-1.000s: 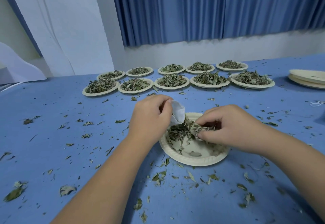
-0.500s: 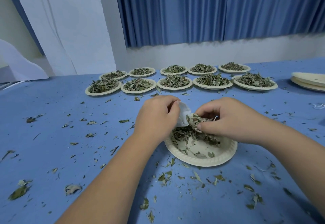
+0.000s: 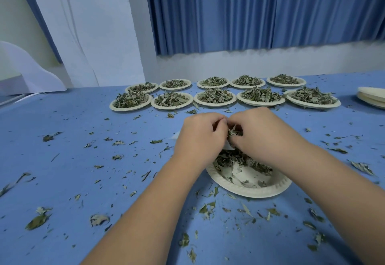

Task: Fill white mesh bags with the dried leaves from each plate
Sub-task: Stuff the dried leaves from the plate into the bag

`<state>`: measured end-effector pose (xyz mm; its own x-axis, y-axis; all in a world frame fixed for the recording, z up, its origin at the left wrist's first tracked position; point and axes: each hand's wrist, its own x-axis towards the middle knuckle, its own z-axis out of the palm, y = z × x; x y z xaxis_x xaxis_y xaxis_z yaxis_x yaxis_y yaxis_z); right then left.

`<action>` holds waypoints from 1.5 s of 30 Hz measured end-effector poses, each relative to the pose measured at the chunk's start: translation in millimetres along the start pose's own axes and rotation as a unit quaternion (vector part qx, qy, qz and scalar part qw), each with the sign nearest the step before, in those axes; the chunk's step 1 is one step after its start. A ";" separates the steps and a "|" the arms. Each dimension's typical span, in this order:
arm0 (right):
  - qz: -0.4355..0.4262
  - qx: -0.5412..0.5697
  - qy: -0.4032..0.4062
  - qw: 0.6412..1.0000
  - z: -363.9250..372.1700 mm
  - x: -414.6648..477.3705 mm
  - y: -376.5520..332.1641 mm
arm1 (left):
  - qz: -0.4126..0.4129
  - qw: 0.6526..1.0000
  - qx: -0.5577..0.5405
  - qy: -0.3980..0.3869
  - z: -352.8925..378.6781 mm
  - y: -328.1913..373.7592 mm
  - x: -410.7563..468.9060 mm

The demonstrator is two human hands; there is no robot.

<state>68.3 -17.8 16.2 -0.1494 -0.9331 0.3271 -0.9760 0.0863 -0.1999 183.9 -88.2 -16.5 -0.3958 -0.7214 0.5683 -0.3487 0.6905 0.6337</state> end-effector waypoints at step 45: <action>-0.022 0.226 0.123 0.966 14.6 -5.0 21.7 | -0.068 0.994 -0.084 -0.010 2.3 7.7 -2.8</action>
<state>50.2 -16.4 -3.3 -0.1965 -0.8160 0.5436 -0.8222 -0.1650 -0.5448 180.3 -80.8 -14.4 -0.3712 -0.8054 0.4621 -0.2546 0.5669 0.7835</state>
